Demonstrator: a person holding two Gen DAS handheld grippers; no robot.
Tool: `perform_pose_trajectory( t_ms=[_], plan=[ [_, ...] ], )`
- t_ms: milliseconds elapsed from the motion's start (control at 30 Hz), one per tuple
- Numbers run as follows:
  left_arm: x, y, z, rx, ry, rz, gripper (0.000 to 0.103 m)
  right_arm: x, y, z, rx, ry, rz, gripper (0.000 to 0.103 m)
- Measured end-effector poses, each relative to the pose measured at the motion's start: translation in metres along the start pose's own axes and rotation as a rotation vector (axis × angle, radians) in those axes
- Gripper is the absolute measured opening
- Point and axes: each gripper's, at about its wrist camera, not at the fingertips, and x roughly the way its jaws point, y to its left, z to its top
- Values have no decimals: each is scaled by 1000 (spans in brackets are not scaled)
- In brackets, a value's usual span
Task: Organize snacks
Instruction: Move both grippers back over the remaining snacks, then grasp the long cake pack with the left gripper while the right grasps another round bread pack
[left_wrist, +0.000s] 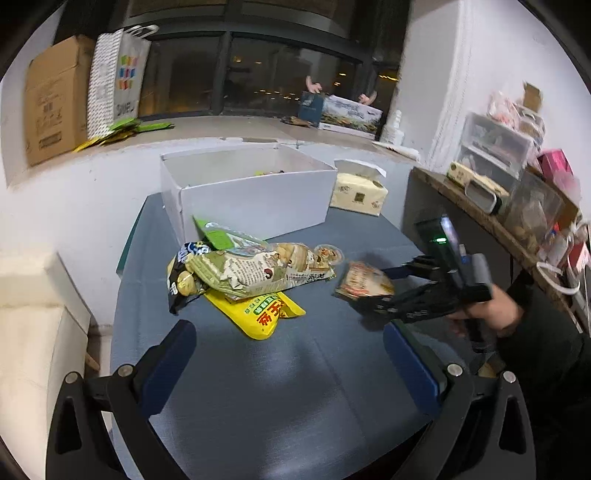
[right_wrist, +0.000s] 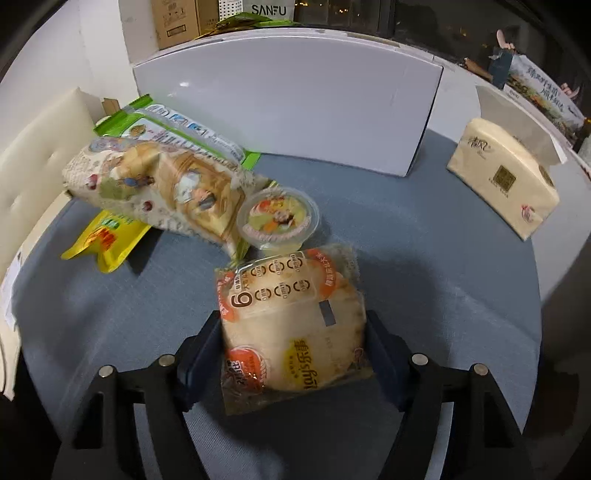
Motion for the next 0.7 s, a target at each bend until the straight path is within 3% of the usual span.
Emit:
perform_pose_trajectory(
  t_ms=[133, 233, 367, 600, 667, 700],
  plan=[
    [16, -9, 9, 134, 25, -1, 103, -36, 2, -28, 43, -54, 49, 77],
    [44, -20, 23, 303, 71, 40, 103, -70, -3, -50, 132, -124, 111, 77],
    [75, -37, 42, 480, 111, 32, 103, -107, -4, -67, 177, -203, 104, 77],
    [152, -54, 61, 671, 248, 70, 102, -135, -3, -87, 210, -272, 94, 77],
    [175, -49, 58, 672, 319, 85, 86, -132, 1, -88, 207, -272, 77, 77],
    [188, -44, 54, 663, 369, 107, 58, -133, 0, -89, 211, -269, 74, 77]
  ],
)
